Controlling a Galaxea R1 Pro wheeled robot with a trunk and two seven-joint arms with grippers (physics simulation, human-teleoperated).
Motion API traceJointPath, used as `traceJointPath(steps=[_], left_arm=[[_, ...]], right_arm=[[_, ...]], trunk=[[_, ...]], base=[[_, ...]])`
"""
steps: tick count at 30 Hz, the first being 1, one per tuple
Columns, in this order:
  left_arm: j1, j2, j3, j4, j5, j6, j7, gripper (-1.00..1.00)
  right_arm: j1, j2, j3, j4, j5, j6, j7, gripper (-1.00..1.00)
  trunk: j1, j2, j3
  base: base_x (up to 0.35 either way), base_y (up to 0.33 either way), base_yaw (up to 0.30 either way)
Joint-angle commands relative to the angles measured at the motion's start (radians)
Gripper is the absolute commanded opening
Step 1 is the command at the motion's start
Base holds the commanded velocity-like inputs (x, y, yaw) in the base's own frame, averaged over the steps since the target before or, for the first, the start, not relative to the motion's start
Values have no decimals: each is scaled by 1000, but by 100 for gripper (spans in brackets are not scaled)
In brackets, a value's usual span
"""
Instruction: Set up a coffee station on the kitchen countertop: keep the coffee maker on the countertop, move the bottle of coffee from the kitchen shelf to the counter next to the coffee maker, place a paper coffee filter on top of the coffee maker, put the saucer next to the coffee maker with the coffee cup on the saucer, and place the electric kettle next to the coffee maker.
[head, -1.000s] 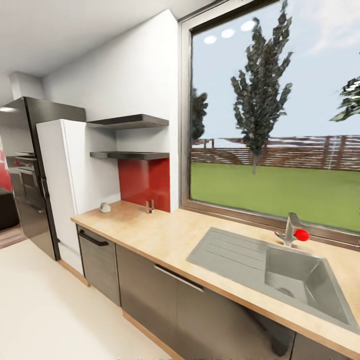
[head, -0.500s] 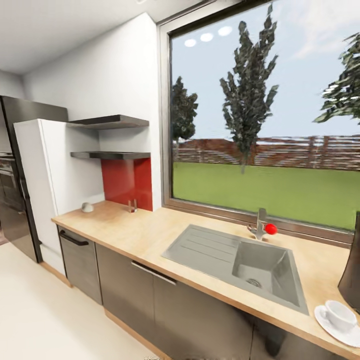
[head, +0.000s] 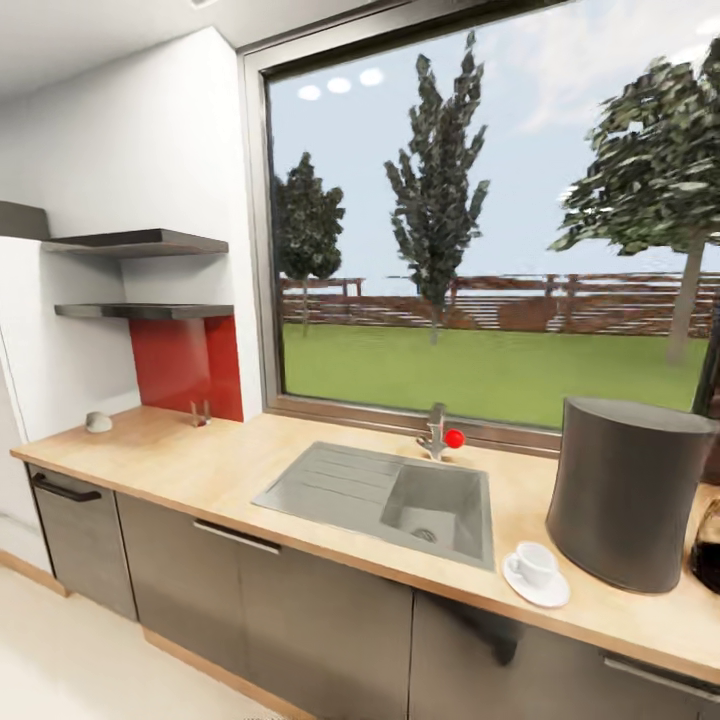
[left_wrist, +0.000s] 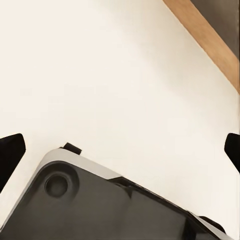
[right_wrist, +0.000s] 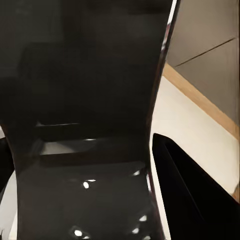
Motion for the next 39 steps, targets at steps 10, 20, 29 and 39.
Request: traceJointPath(steps=[10, 20, 29, 39], left_arm=[[0, -2, 2, 1, 1, -2, 0, 100], [0, -2, -15, 1, 1, -1, 0, 100], [0, -3, -20, 1, 1, -2, 0, 100], [0, -2, -21, 2, 4, -4, 0, 100]], right_arm=[[-2, 1, -4, 3, 7, -6, 1, -100], [-1, -1, -4, 3, -17, -9, 1, -100], [-2, 1, -4, 3, -20, -9, 1, -100], [-2, 8, -4, 3, -19, -10, 1, -100]], trunk=[[0, -1, 0], [0, -1, 0], [0, -1, 0], [0, -1, 0]], base=[[-228, -260, -261], [-219, -262, -236], [-170, -273, -145], [-14, -55, -66]])
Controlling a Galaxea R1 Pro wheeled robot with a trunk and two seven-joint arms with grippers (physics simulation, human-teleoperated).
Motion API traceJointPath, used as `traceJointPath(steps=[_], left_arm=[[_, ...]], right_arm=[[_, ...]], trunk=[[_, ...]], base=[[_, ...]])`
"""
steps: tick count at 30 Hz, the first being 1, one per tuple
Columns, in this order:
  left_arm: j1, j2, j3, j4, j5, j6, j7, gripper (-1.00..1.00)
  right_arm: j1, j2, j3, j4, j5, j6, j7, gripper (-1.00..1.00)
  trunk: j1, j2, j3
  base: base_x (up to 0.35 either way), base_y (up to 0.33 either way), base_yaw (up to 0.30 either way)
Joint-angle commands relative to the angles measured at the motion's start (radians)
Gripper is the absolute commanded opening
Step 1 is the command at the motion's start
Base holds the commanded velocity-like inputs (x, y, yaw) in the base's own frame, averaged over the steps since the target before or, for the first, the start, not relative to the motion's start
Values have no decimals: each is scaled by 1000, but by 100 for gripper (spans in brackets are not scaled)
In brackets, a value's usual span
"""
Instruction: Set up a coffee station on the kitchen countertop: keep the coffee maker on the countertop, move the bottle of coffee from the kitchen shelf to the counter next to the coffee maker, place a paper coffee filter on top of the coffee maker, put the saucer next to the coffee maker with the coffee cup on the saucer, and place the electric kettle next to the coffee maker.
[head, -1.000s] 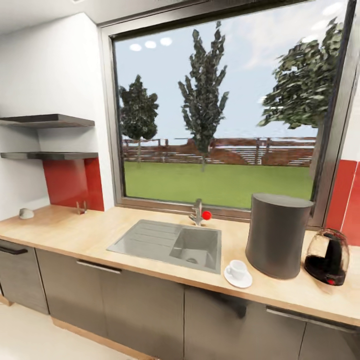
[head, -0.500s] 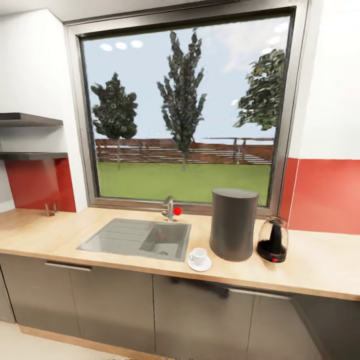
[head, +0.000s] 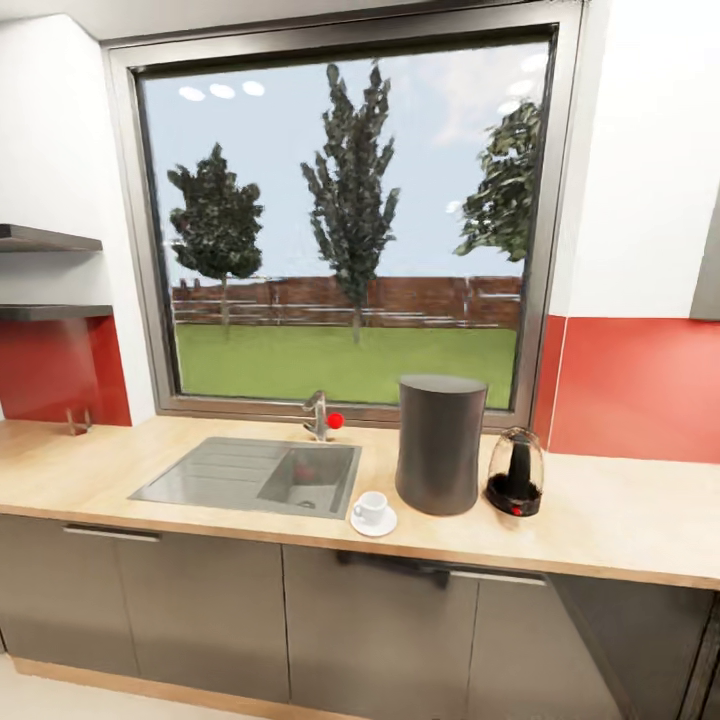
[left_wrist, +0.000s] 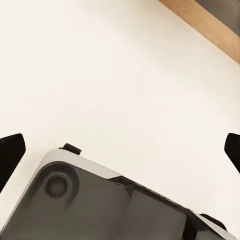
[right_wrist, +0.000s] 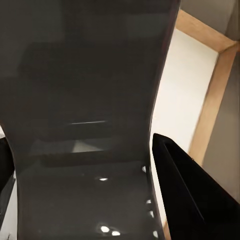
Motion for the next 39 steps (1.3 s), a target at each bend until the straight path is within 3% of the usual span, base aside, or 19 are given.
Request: traceJointPath(steps=[1, 18, 39], left_arm=[[0, 0, 0, 1, 3, -3, 0, 100], [0, 0, 1, 1, 3, -3, 0, 100], [0, 1, 0, 1, 3, -2, 0, 100]], right_arm=[[-1, 0, -2, 4, 7, -6, 1, -100], [-1, 1, -2, 4, 7, -5, 1, -100], [-1, 7, -1, 3, 13, 5, 1, -100]], trunk=[[0, -1, 0], [0, -1, -5], [0, -1, -29]], base=[[-1, -4, -235], [0, 0, -273], [-62, 67, -100]])
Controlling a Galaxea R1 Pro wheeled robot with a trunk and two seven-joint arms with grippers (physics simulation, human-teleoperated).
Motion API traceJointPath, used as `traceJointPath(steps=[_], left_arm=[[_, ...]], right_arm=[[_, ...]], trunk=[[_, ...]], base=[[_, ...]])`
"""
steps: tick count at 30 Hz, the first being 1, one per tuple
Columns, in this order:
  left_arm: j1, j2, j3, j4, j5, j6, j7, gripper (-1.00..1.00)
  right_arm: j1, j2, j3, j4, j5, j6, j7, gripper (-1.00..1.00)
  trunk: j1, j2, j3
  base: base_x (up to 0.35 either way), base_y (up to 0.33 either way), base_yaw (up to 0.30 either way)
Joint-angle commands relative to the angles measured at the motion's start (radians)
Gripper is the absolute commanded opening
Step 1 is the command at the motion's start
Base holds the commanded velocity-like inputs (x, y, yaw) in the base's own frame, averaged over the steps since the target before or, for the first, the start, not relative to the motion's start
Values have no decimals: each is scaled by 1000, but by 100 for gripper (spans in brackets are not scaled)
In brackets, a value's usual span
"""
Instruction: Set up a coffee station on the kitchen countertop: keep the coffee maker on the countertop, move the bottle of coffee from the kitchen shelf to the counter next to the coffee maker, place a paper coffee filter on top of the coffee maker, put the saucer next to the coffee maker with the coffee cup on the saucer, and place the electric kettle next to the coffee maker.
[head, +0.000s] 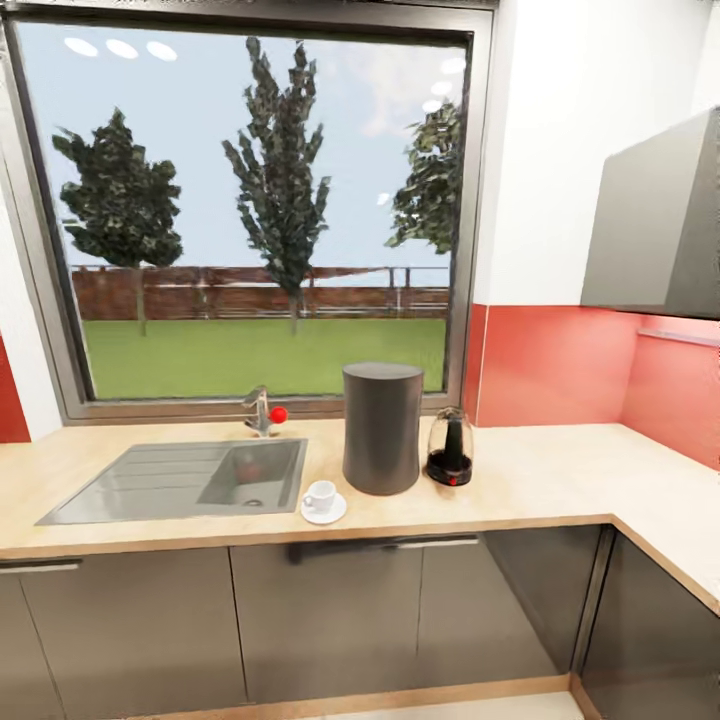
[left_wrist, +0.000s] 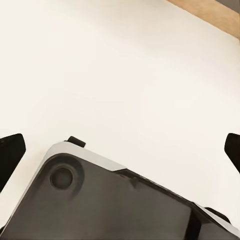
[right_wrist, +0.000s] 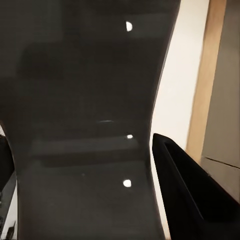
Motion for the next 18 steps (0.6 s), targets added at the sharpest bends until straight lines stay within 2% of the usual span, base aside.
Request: traceJointPath(steps=[1, 6, 14, 15, 16, 17, 18], left_arm=[[0, 0, 0, 1, 3, -3, 0, 100], [0, 0, 0, 1, 2, -2, 0, 100], [0, 0, 0, 1, 2, -2, 0, 100], [0, 0, 0, 1, 3, -2, 0, 100], [0, 0, 0, 1, 4, -2, 0, 100], [0, 0, 0, 1, 4, -2, 0, 100], [0, 0, 0, 1, 4, -2, 0, 100]], right_arm=[[-1, 2, -4, 3, 8, -5, 0, -100], [-1, 8, -3, 2, 10, -2, 0, -100], [-2, 15, -4, 2, 10, -13, -3, -100], [-3, 40, -40, -96, 6, -16, -15, -100], [-3, 43, -67, -150, 5, -11, -25, -100], [-3, 56, -100, -260, 6, -6, -40, -100], [-3, 65, -107, -299, 6, -5, -43, -100]], trunk=[[0, -1, -1], [0, -1, -1], [0, -1, -1], [0, -1, -1], [0, -1, -1], [0, -1, -1], [0, -1, -1]], base=[[-196, 174, -6], [-132, 129, -1], [-14, 14, 0], [0, 0, 0], [0, 0, 0], [0, 0, 0], [0, 0, 0]])
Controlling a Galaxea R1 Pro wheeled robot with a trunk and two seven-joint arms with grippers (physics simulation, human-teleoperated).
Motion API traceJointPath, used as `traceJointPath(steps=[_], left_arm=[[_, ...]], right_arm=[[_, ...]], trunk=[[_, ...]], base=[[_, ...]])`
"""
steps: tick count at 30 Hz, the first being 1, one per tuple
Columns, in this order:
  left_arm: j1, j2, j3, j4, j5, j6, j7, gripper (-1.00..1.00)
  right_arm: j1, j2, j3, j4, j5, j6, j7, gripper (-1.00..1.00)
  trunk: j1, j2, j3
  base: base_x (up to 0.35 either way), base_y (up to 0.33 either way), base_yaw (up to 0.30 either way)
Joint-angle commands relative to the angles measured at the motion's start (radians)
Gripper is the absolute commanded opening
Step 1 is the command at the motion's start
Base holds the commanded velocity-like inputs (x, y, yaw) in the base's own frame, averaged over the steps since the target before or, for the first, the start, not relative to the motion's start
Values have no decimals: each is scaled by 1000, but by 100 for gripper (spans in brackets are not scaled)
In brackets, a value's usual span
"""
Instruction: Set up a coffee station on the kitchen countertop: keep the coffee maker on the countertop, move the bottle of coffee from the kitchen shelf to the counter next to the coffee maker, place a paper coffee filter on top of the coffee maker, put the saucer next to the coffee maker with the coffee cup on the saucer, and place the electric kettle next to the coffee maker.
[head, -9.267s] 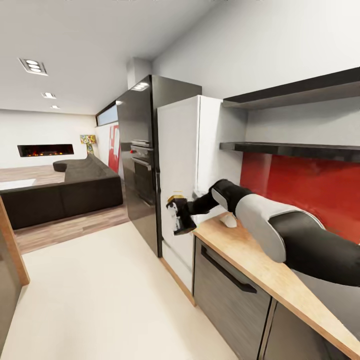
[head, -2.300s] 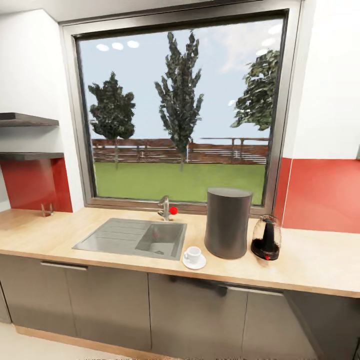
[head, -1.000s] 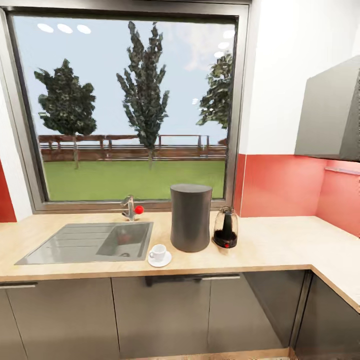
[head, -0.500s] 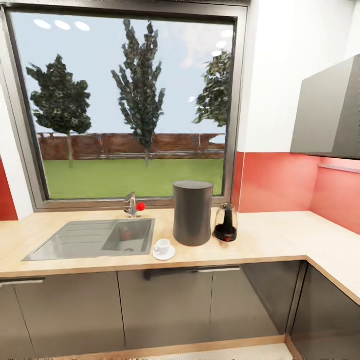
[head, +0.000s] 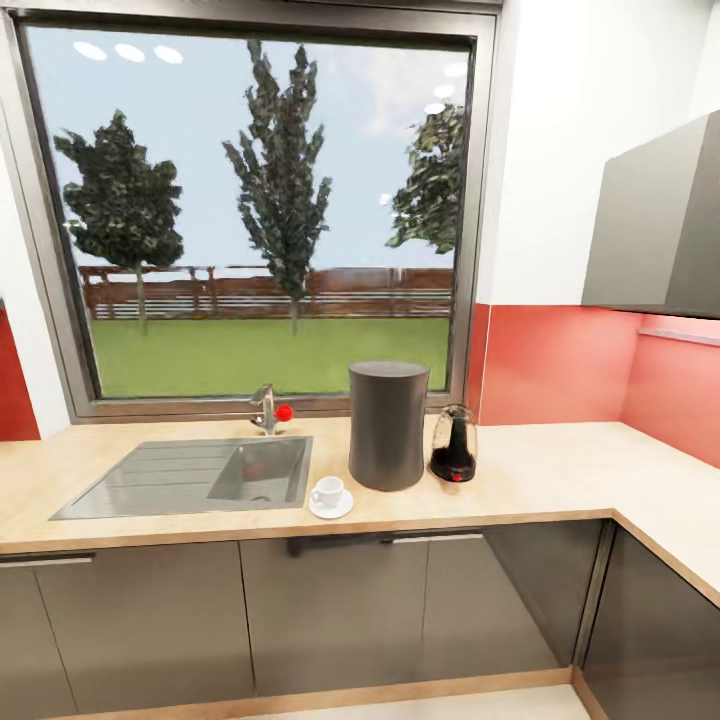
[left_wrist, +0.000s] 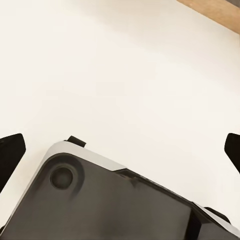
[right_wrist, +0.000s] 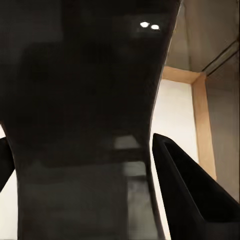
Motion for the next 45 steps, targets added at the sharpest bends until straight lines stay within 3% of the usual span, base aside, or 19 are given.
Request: traceJointPath(steps=[1, 5, 9, 14, 17, 24, 28, 29, 31, 33, 37, 38, 39, 41, 45], left_arm=[[0, 0, 0, 0, 3, -3, 0, 100], [0, 0, 0, 0, 3, -3, 0, 100], [0, 0, 0, 0, 3, -2, 0, 100], [0, 0, 0, 0, 3, -2, 0, 100], [0, 0, 1, 0, 4, -2, 0, 100], [0, 1, 2, 0, 11, -2, 0, 100], [0, 1, 3, 0, 13, -2, 0, 100], [0, 2, 5, 0, 15, -2, 0, 100], [0, 3, 6, 0, 15, -1, 0, 100], [0, 4, 7, 0, 16, -1, 0, 100], [0, 4, 8, 0, 16, 0, 0, 100], [0, 4, 7, 0, 16, 0, 0, 100], [0, 4, 4, 0, 7, 2, 0, 100], [0, 4, 2, 0, 4, 3, 0, 100], [0, 4, 1, 0, 2, 1, 0, 100]], right_arm=[[0, 10, -4, -16, 1, -1, -3, -100], [0, 45, -10, -140, 1, 9, -1, -100], [0, 56, -15, -317, -16, 52, 3, -100], [0, 56, -16, -567, -121, 269, 54, -100], [0, 56, -18, -734, -149, 373, 70, -100], [0, 57, -20, -1123, -163, 623, 78, -100], [-6, 60, -22, -1232, -164, 715, 71, -100], [-30, 91, -22, -1263, -160, 774, 61, -100], [-56, 118, -22, -1268, -153, 804, 48, -100], [-141, 149, -22, -1256, -152, 842, 27, -100], [-265, 169, -22, -1152, -154, 839, 21, -100], [-292, 177, -22, -1104, -146, 820, 20, -100], [-316, 186, -22, -1046, -122, 755, 20, -100], [-333, 192, -22, -1008, -100, 729, 20, -100], [-416, 204, -22, -810, -74, 637, 20, -100]], trunk=[[0, -1, -1], [0, -1, -1], [0, -1, -1], [0, -1, -1], [0, -1, -1], [0, -1, -1], [0, -1, -1], [0, -1, -1], [0, -1, -1], [0, -1, -1], [0, -1, -1], [0, -1, -1], [0, -1, -1], [0, -1, -1], [0, -1, -1]], base=[[0, 0, 0], [0, 0, 0], [0, 0, 0], [0, 0, 0], [0, 0, 0], [0, 0, 0], [0, 0, 0], [0, 0, 0], [0, 0, 0], [0, 0, 0], [0, 0, 0], [0, 0, 0], [0, 0, 0], [0, 0, 0], [0, 0, 0]])
